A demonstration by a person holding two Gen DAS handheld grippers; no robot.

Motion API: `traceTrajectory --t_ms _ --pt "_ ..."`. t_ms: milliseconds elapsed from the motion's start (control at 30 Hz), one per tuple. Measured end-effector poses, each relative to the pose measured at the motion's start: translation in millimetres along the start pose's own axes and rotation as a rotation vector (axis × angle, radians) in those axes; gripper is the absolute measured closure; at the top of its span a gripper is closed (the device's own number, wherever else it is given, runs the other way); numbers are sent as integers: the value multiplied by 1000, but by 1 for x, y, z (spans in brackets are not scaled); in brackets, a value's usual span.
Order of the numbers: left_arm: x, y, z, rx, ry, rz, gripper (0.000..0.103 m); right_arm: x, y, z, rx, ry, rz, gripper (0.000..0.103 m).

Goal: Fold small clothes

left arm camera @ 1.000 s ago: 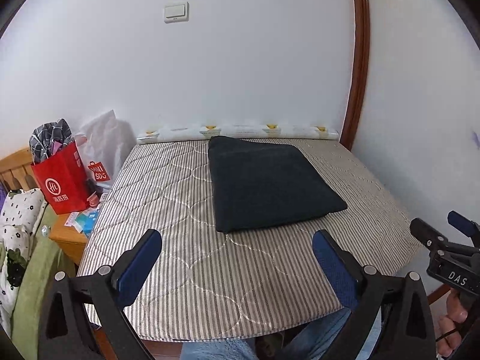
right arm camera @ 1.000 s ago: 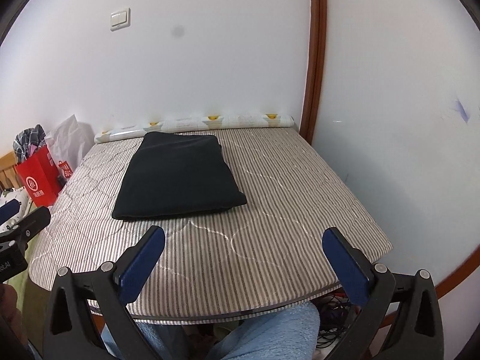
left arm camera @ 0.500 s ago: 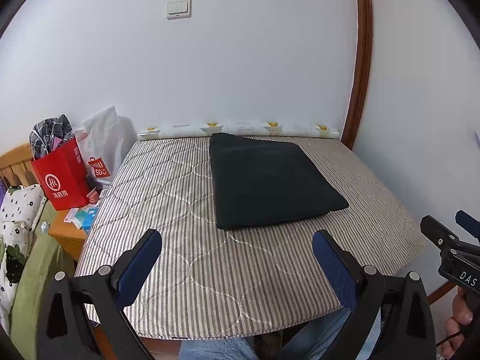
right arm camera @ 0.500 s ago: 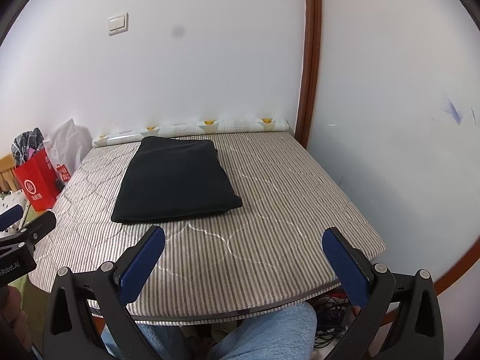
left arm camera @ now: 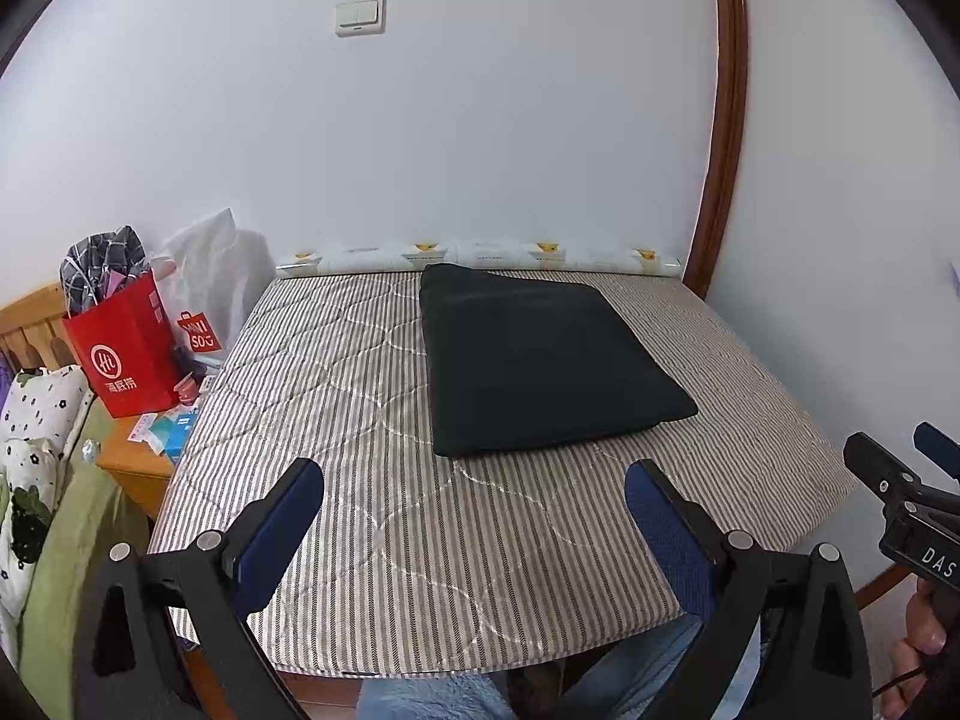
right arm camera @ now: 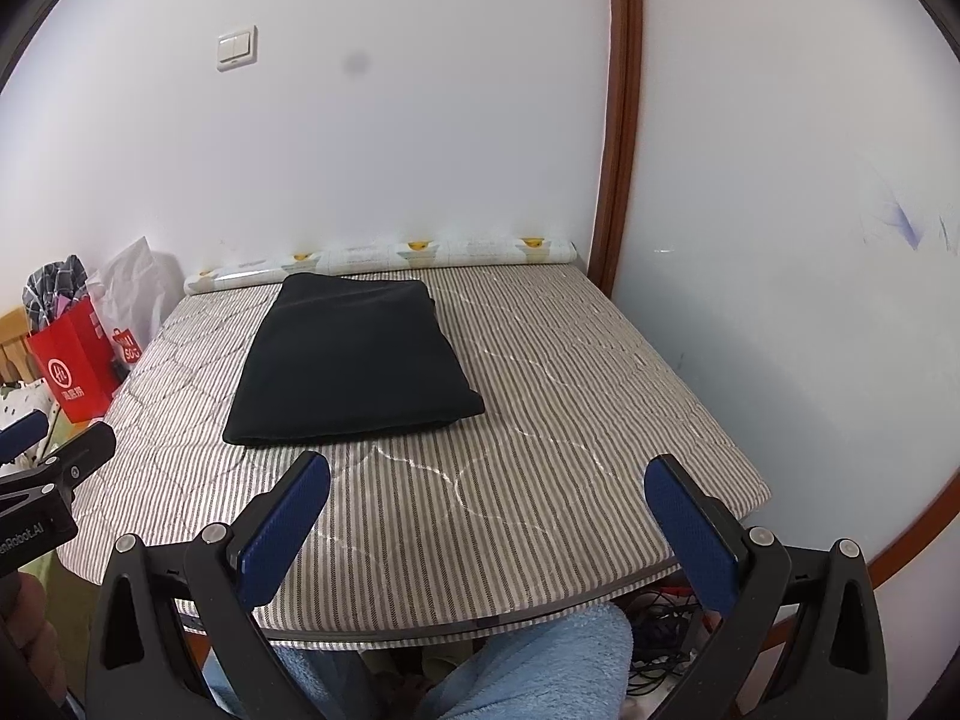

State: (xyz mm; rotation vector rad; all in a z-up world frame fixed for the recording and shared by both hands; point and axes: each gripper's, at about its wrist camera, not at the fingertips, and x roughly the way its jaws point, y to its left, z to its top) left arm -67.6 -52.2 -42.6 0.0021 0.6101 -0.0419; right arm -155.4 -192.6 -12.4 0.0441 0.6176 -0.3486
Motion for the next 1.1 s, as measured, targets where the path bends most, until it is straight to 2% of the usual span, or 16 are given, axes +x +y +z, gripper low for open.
traceTrajectory --t_ms 1100 --pt "-1 4 -2 -22 3 9 2 -3 8 -3 -4 2 -11 0"
